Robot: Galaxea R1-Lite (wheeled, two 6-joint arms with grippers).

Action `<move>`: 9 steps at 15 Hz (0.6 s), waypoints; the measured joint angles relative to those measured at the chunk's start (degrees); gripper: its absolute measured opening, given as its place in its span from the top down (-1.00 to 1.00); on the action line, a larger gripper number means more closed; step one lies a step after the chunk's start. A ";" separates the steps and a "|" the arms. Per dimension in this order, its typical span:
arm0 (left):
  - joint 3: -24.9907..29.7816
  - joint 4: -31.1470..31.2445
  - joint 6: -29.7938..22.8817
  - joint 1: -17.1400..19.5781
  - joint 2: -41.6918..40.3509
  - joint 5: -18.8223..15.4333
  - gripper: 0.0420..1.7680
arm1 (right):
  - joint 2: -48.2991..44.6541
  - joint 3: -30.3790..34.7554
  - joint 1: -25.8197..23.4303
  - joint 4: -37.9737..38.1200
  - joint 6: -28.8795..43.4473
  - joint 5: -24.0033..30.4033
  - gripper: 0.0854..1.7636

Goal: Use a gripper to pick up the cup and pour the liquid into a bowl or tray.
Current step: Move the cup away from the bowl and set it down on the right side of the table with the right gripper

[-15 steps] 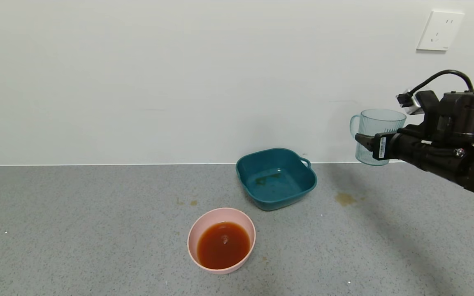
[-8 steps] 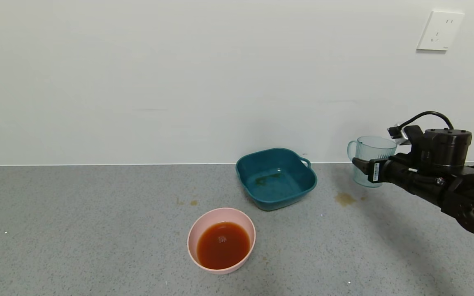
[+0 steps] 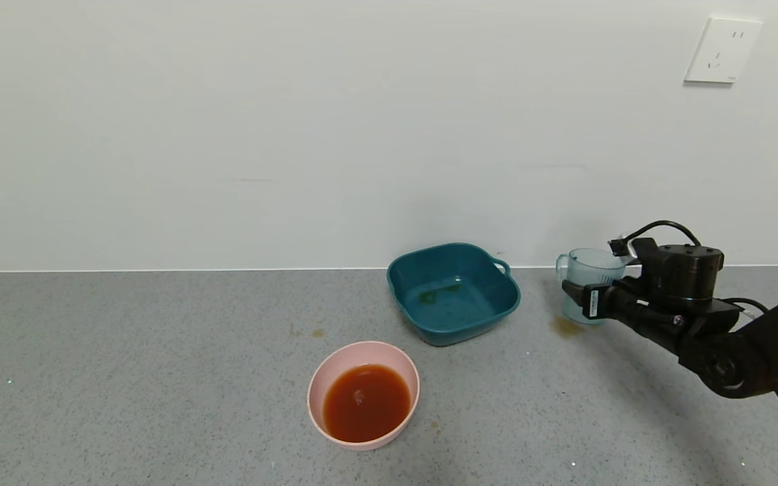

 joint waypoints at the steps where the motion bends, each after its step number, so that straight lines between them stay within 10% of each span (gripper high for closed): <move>1: 0.00 0.00 -0.01 0.00 0.00 -0.04 -0.94 | 1.24 -0.96 -0.02 -0.38 0.13 -0.05 -0.48; 9: 0.00 0.00 -0.01 0.00 0.00 0.00 -0.94 | 8.68 -7.89 0.00 -4.71 0.69 -0.33 -0.48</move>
